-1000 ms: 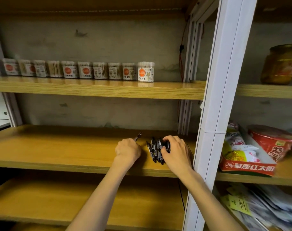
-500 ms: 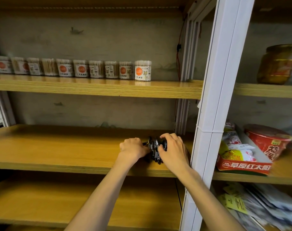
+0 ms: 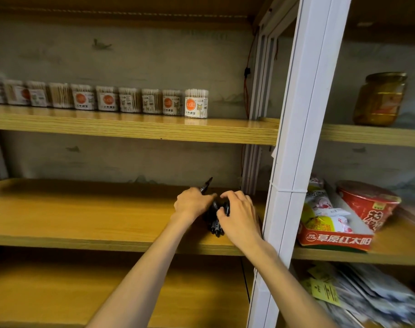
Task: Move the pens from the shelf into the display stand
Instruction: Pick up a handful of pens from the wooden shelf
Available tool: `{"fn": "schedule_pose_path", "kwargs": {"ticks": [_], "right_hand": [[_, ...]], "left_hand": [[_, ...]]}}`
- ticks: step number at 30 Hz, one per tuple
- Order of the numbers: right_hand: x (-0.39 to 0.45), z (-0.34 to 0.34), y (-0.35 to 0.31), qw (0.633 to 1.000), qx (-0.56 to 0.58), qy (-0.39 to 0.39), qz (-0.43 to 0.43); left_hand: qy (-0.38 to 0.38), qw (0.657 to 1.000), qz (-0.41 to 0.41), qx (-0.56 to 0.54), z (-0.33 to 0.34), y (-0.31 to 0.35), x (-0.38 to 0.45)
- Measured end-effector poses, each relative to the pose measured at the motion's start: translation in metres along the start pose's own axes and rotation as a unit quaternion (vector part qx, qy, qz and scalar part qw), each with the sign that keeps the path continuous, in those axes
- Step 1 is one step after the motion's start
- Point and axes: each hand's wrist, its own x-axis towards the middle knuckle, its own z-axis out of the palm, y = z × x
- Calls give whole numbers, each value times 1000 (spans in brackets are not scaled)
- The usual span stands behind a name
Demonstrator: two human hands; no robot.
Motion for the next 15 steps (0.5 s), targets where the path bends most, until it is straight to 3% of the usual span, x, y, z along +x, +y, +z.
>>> {"fn": "schedule_pose_path", "kwargs": {"ticks": [6, 15], "right_hand": [[-1, 1, -1, 1000, -9, 2, -9], [-1, 1, 3, 1000, -14, -4, -13]], "left_hand": [[-56, 995, -31, 74, 5, 0, 8], [-16, 992, -22, 123, 0, -16, 12]]}}
